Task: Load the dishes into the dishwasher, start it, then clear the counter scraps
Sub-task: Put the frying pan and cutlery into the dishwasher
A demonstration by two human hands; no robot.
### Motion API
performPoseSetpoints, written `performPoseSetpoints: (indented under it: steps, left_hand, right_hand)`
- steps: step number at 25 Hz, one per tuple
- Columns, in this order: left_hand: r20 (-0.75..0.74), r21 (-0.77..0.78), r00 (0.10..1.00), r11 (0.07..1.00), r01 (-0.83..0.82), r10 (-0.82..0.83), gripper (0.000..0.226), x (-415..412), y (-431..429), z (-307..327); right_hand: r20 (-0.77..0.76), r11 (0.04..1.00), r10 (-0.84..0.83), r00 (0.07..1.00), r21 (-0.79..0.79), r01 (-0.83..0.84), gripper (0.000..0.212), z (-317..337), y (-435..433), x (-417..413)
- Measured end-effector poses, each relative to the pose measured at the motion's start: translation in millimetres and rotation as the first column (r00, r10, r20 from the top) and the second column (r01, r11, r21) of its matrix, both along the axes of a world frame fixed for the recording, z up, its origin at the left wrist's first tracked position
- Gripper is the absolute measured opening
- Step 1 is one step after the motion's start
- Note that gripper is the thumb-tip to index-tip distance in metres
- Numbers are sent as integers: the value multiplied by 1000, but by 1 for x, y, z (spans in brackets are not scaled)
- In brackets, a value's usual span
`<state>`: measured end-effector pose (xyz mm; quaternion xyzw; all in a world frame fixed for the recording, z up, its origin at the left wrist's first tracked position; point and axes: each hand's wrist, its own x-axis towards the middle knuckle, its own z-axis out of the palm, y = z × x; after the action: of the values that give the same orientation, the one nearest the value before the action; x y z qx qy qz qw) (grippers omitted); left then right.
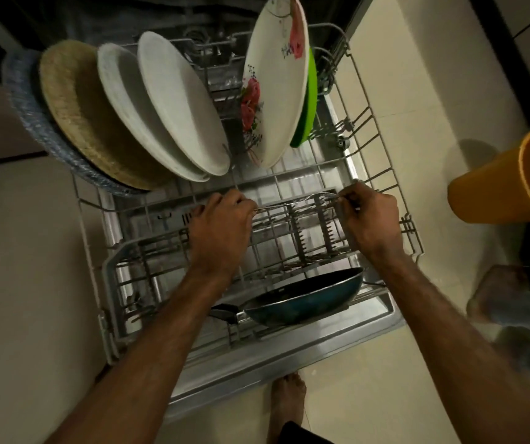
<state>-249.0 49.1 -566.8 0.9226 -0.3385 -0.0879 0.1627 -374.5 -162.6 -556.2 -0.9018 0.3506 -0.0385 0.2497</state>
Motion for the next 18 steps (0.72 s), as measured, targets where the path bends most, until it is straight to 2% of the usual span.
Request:
performPoseSetpoints:
  steps: [3,6,12,18]
  left_hand:
    - [-30,37,999,999,24,-23,22,3,-6,-8]
    - [-48,57,999,998,26,-23,21,5,-5,-11]
    - [-1,63,998,996,68,-68,18,3,-4,-13]
    - [-35,17,994,995,100,-100,28,7,3,-5]
  right_hand:
    - [-28,998,35,999,-47,-36,12,-6,-4,4]
    - [-126,986,87,988,-133,-103,19,-9,-4,7]
    - [-233,985,87,969,-127,-119,28,-8,-4,14]
    - [-282,985,56,958,-142,-99,26,2,1,19]
